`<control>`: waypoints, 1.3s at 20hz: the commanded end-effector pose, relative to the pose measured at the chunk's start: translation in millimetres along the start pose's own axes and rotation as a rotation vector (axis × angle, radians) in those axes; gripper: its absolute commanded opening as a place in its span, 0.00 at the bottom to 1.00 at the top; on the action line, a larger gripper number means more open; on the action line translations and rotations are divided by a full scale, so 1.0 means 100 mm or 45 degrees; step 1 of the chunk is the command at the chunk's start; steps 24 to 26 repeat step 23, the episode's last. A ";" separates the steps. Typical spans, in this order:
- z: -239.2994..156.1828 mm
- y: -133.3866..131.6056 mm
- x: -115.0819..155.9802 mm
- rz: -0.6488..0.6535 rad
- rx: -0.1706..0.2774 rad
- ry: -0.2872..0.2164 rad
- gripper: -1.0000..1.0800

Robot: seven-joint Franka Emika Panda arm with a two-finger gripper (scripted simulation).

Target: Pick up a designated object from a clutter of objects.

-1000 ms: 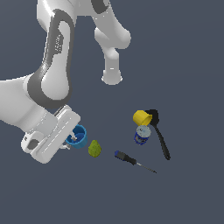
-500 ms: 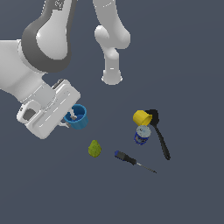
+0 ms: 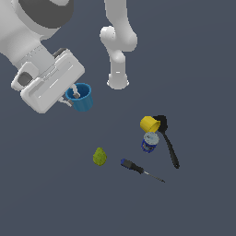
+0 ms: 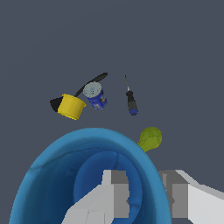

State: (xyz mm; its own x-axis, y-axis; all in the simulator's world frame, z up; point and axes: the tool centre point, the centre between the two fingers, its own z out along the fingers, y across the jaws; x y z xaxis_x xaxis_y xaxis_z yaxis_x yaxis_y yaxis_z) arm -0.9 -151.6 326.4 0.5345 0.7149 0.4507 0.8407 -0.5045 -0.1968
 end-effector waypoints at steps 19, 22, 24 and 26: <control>-1.24 -1.08 0.19 -0.002 -0.002 0.000 0.00; -1.27 -1.11 0.20 -0.002 -0.002 0.000 0.00; -1.28 -1.11 0.20 -0.002 -0.002 0.000 0.00; -1.28 -1.11 0.20 -0.002 -0.002 0.000 0.00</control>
